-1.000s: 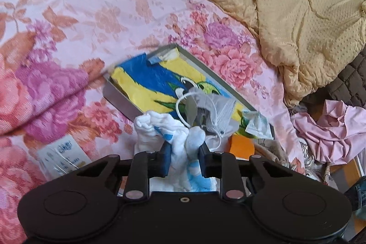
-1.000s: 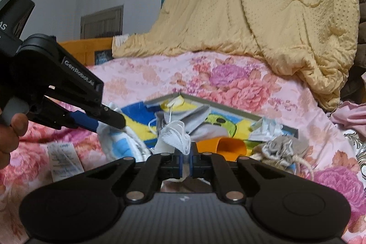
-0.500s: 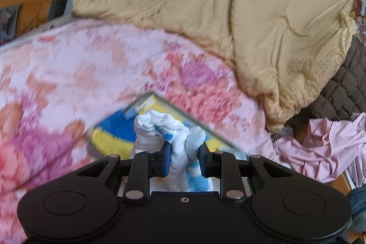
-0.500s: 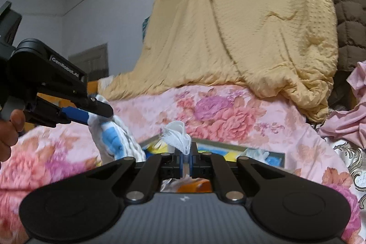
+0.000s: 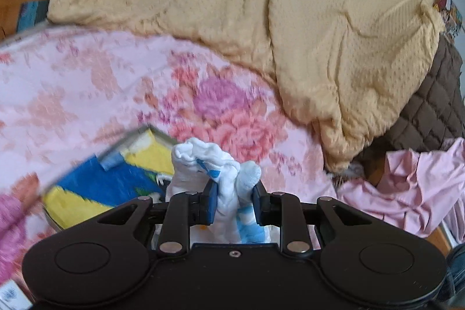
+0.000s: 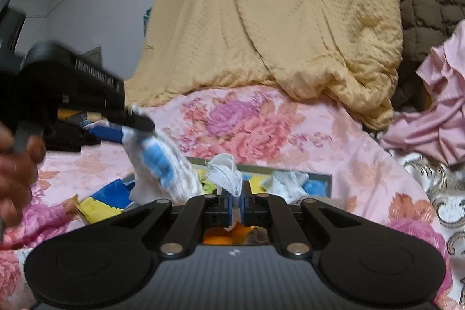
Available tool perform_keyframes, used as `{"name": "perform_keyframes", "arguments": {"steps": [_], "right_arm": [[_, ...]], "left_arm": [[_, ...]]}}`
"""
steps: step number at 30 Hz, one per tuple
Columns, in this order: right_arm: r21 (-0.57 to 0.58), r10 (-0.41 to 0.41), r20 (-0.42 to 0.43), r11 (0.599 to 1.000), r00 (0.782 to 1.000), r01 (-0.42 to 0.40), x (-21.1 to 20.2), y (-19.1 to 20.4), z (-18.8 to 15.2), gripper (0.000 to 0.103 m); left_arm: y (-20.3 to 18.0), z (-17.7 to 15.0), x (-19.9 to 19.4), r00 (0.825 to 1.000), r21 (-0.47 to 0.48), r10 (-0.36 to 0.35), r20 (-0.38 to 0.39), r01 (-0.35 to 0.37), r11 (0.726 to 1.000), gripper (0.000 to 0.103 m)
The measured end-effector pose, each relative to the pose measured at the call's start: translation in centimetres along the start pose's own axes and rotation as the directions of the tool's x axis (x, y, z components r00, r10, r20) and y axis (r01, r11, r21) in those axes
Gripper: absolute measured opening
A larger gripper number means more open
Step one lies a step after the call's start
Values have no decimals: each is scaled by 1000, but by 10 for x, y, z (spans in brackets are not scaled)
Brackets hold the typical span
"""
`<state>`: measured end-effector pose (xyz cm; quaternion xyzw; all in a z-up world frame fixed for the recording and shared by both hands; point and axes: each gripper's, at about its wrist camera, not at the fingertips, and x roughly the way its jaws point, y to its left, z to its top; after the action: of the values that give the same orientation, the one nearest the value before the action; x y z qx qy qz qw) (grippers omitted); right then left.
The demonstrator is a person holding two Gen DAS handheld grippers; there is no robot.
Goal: Organize soft objects
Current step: 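Carry the fluffy cloth with the left tool while the right tool carries the white tissue to the painting, then lower the fluffy cloth onto the painting with the left tool while the right tool releases the tissue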
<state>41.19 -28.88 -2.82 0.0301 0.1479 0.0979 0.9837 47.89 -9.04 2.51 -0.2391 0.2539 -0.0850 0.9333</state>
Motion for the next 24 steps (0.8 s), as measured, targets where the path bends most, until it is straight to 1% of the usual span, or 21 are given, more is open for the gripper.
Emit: {"name": "perform_keyframes", "arguments": {"steps": [4,8,10,13,15,19,22,24], "right_arm": [[12,-28,-26,1000,999,28,3,-6,-3,7],[42,-45,-62,998,997,48,10,-13,-7,9],[42,-53,-69,998,996,56,11,-15,-8,10],[38,-55,-74,998,996,58,12,-15,-10,10],[30,-59,-75,998,995,61,13,-14,-10,11],[4,-75,-73,997,995,75,13,-9,-11,21],[2,-73,-64,997,995,73,12,-10,-11,31],[7,-69,-59,998,996,70,12,-10,-11,35]], "left_arm": [[11,-18,18,999,-14,11,-40,-11,1000,27],[23,-31,33,996,-21,44,-81,-46,999,27],[30,-36,38,994,-29,65,-90,-68,997,28],[37,-39,42,993,-48,72,-98,-77,996,28],[38,-40,44,992,-43,79,-103,-83,996,29],[36,-44,48,988,-8,108,-114,-110,994,31],[36,-46,47,988,-15,111,-106,-113,994,34],[35,-45,46,989,-16,111,-102,-113,993,38]]}}
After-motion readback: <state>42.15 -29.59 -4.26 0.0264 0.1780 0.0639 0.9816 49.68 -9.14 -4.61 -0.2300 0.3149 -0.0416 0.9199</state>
